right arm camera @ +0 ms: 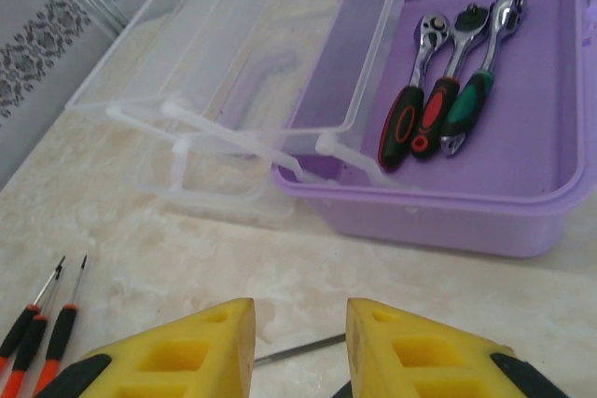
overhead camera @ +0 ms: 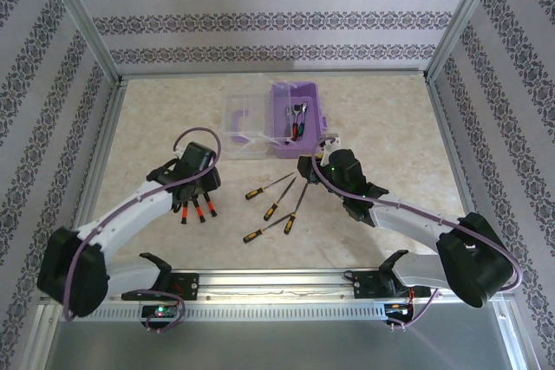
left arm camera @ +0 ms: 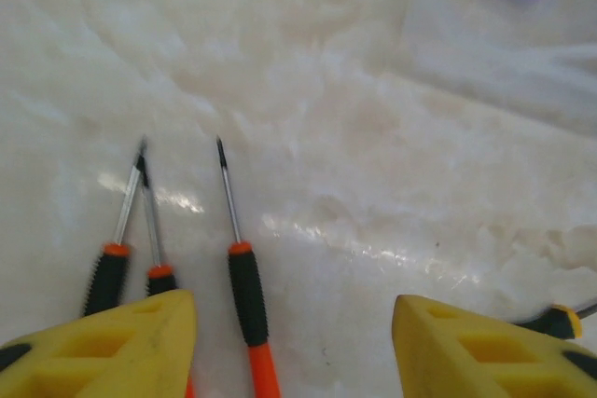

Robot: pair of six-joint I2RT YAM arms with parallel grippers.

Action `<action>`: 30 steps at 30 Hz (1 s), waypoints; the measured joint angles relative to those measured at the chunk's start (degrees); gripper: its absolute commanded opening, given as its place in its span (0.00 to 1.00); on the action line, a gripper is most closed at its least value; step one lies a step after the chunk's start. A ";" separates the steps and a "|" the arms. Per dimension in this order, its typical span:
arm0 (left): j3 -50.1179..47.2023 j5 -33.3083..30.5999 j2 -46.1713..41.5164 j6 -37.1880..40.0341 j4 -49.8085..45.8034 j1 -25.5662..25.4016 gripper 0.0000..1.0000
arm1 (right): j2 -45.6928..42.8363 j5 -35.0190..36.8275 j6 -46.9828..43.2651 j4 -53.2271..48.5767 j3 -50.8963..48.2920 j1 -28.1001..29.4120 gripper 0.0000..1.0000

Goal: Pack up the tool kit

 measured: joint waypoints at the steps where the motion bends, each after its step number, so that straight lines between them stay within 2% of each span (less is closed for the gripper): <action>1: 0.11 0.90 1.88 0.04 0.00 0.02 0.49 | 0.00 0.04 0.02 0.31 -0.02 0.00 0.35; 5: 0.79 2.80 6.05 0.24 -0.68 0.02 0.46 | 0.24 0.15 0.07 0.96 -0.02 0.00 0.37; 8: 1.77 3.15 6.86 0.59 -1.36 0.02 0.48 | 0.66 0.20 0.42 1.14 -0.02 0.00 0.37; 20: 2.56 3.10 11.72 1.27 -1.53 0.02 0.48 | 2.67 0.33 1.81 2.34 -0.02 0.00 0.41; 30: 1.57 3.10 14.27 1.25 -1.46 0.02 0.43 | 2.67 0.33 2.36 3.34 -0.02 0.00 0.41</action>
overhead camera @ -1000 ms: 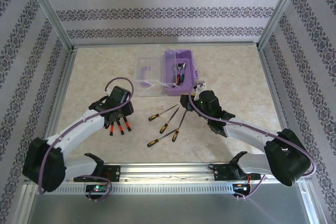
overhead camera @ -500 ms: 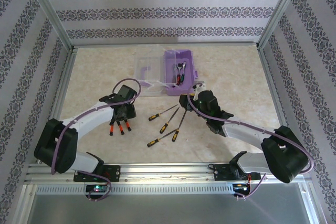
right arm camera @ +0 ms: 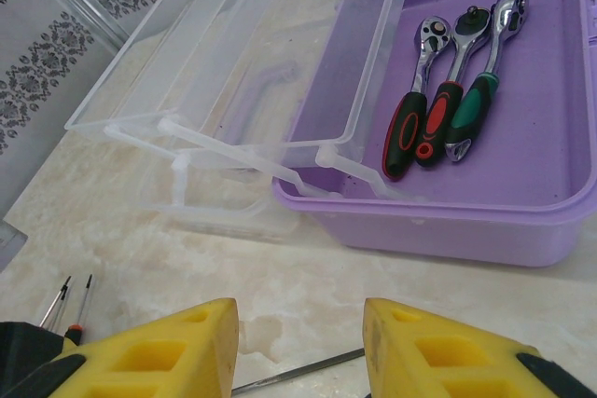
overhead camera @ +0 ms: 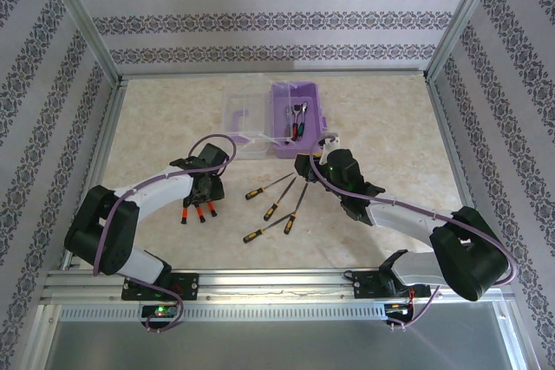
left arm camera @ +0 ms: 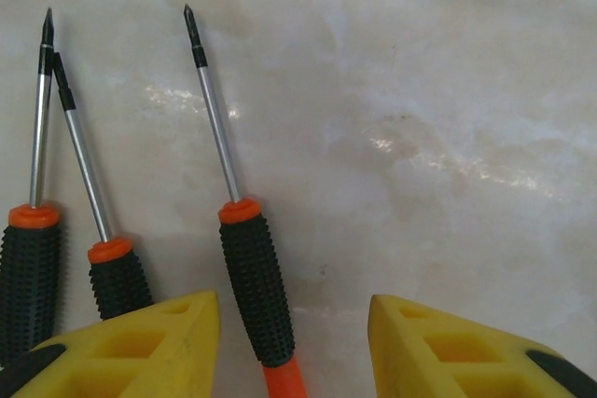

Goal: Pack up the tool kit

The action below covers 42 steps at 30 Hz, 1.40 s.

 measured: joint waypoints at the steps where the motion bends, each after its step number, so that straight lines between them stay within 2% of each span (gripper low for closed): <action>1: -0.17 0.00 0.00 0.02 0.00 0.00 0.41 | 0.00 -0.02 0.02 0.00 0.00 0.00 0.41; 4: -0.66 0.00 0.02 0.13 0.04 0.00 0.33 | 0.00 -0.02 0.04 0.00 0.00 0.00 0.40; 14: -0.72 0.22 2.64 1.14 1.75 0.00 0.29 | 0.00 -0.44 0.81 0.00 0.00 0.00 0.41; 19: -0.74 0.26 2.64 2.10 2.19 0.00 0.15 | 0.00 -0.44 0.98 -0.02 0.00 -0.02 0.40; 22: -0.72 0.31 2.58 2.43 2.21 0.00 0.10 | 0.00 -0.44 1.11 0.00 0.00 -0.02 0.40; 32: -0.13 0.96 0.26 4.22 1.07 0.00 0.07 | 0.00 -0.46 1.18 -0.02 0.00 -0.04 0.40; 36: 4.66 0.22 -3.87 5.57 -3.06 0.00 0.07 | 0.02 -0.63 1.38 -0.02 0.00 -0.42 0.40; 42: 19.04 -0.96 -4.70 9.35 -8.02 0.00 0.07 | 0.39 -0.85 1.57 0.00 0.00 -0.42 0.40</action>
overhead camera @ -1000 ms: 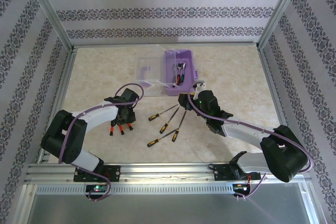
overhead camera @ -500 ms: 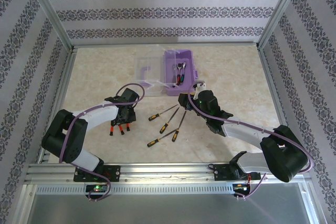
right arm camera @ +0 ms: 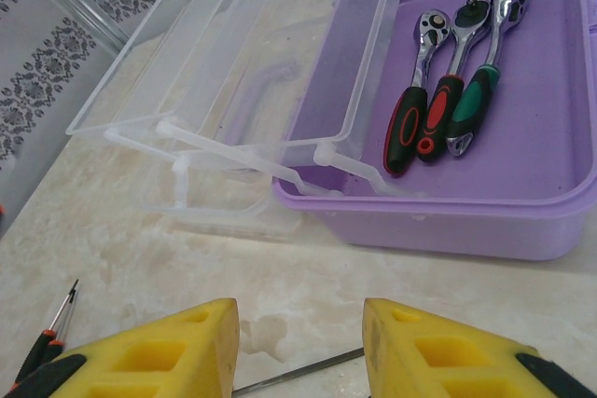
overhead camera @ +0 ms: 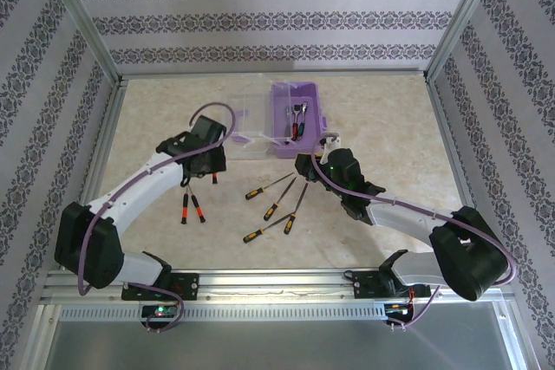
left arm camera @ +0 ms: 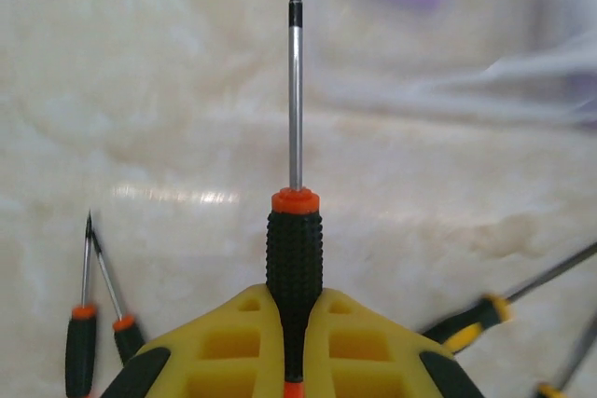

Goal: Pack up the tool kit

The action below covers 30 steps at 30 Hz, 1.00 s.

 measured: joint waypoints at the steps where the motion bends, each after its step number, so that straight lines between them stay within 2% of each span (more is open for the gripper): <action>1: 3.13 -0.15 0.96 0.79 -0.74 0.00 0.07 | 0.20 0.00 0.00 -0.02 0.00 -0.02 0.40; 4: 12.70 -0.11 5.95 3.02 -2.34 0.00 0.07 | 0.59 -0.04 0.22 -0.02 0.00 -0.68 0.41; 12: 37.46 3.04 26.05 6.93 -5.31 0.00 0.06 | 0.61 -0.94 1.31 -0.04 0.00 -2.34 0.40; 17: 55.23 5.55 40.44 8.87 -10.03 -0.07 0.05 | 0.44 -1.51 1.46 -0.11 0.00 -3.30 0.40; 22: 70.14 5.86 50.90 10.38 -16.24 -0.07 0.05 | -0.61 -1.53 1.49 -0.09 -0.22 -3.76 0.40; 25: 73.96 5.42 53.83 11.08 -18.75 -0.07 0.05 | -0.72 -1.55 1.49 -0.09 -0.26 -3.76 0.40; 30: 74.23 5.03 55.04 11.28 -21.62 -0.07 0.05 | -0.70 -1.75 1.81 -0.07 -0.31 -3.76 0.40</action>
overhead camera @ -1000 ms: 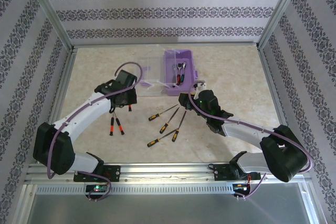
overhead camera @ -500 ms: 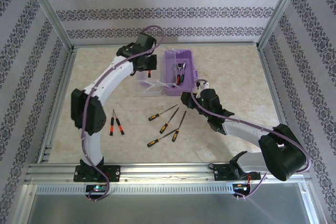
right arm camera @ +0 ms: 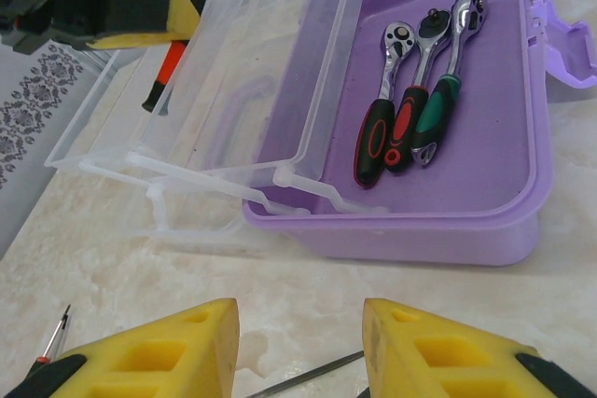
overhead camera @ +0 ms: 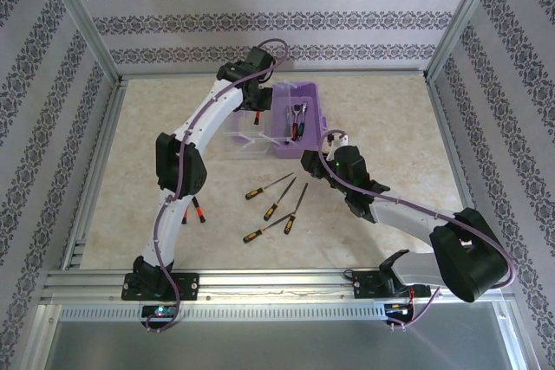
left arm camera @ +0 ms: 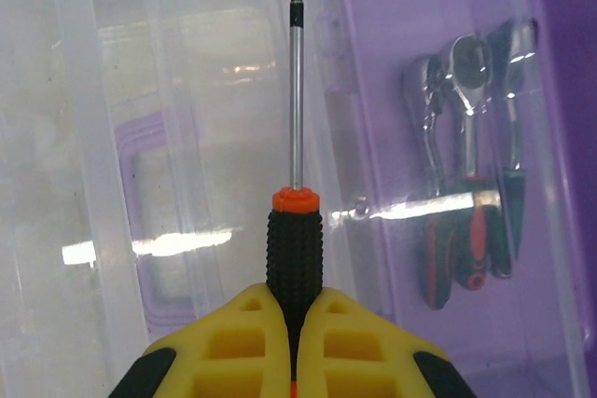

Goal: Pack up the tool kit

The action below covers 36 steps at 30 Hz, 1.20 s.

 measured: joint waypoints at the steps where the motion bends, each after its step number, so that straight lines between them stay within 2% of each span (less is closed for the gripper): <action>1: 0.00 0.02 0.09 0.00 -0.39 0.00 0.05 | 0.00 -0.09 0.15 0.00 0.00 0.00 0.40; 6: 0.00 0.07 0.09 -0.04 -0.90 0.00 0.11 | 0.00 -0.42 0.74 0.00 -0.02 0.00 0.40; 8: 0.00 0.11 0.09 -0.07 -1.07 0.00 0.16 | 0.00 -0.42 0.76 0.00 -0.02 0.00 0.40; 11: 0.00 0.15 0.09 -0.28 -1.20 0.02 0.18 | 0.00 -0.39 0.74 0.00 -0.04 0.00 0.40; 17: 0.00 0.81 0.09 -0.94 -1.57 0.13 0.34 | -0.24 -0.39 0.74 0.00 -0.17 0.00 0.40; 28: 0.20 4.55 -2.05 -1.99 -1.99 0.33 0.39 | -0.57 -0.39 0.76 0.00 -0.55 0.00 0.40; 31: -2.23 4.31 -6.95 -1.97 -1.60 0.33 0.44 | -0.57 -0.42 0.79 0.00 -0.55 0.00 0.40; 33: -9.64 3.32 -14.12 -1.95 0.52 0.33 0.48 | -0.57 -0.42 0.96 0.00 -0.55 0.00 0.40; 36: -25.75 0.42 -28.44 -1.86 5.05 0.44 0.52 | -0.57 -0.42 0.96 0.00 -0.55 0.07 0.40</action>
